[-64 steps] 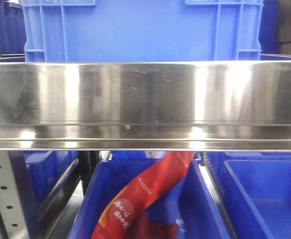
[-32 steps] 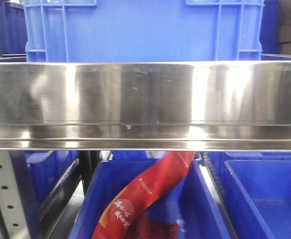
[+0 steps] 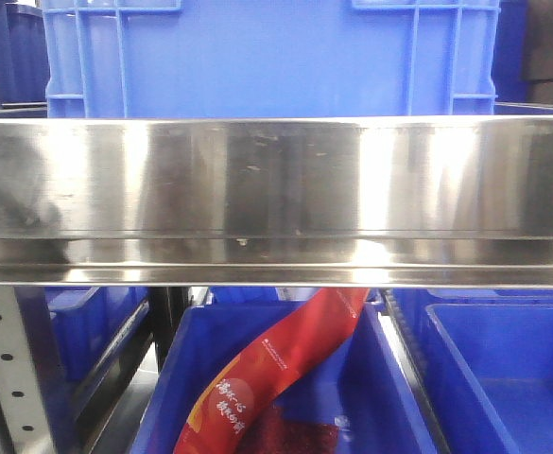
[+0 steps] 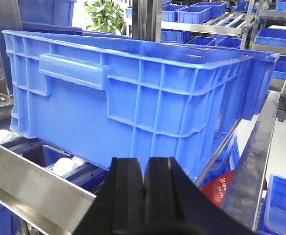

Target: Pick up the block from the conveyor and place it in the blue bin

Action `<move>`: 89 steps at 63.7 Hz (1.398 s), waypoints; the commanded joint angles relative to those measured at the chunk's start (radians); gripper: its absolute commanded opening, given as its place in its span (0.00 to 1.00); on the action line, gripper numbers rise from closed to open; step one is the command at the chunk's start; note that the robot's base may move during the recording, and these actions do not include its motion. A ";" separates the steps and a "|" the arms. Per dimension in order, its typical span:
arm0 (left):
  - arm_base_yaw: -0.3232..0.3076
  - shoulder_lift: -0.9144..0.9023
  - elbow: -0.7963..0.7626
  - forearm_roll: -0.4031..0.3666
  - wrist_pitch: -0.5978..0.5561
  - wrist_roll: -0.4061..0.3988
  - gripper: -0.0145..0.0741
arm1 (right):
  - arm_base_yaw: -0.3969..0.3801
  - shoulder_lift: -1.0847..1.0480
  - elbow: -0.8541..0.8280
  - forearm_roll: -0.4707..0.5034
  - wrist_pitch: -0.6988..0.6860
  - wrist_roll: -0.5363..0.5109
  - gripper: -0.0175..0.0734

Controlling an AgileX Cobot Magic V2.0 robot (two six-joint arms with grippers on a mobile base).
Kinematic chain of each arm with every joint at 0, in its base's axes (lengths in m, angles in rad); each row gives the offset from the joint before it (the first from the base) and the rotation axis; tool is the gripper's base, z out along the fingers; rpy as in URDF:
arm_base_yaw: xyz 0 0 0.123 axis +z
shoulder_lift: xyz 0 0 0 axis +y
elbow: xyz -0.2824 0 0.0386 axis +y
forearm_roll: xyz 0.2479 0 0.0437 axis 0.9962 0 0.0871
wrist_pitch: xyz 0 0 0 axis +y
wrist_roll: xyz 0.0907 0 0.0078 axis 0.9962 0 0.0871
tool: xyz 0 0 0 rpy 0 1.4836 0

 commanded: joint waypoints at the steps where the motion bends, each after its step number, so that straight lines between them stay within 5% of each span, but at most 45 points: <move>1: 0.002 -0.005 0.000 -0.005 -0.030 -0.008 0.04 | -0.008 -0.005 0.001 -0.005 -0.021 -0.003 0.01; 52: 0.002 -0.005 0.000 -0.005 -0.030 -0.008 0.04 | -0.023 -0.010 0.007 -0.057 -0.007 -0.003 0.01; 77: 0.002 -0.005 0.000 -0.005 -0.030 -0.008 0.04 | -0.382 -0.206 0.172 -0.059 0.000 0.033 0.01; 89: 0.002 -0.005 0.000 -0.005 -0.030 -0.008 0.04 | -0.477 -0.309 0.296 -0.055 -0.037 0.071 0.01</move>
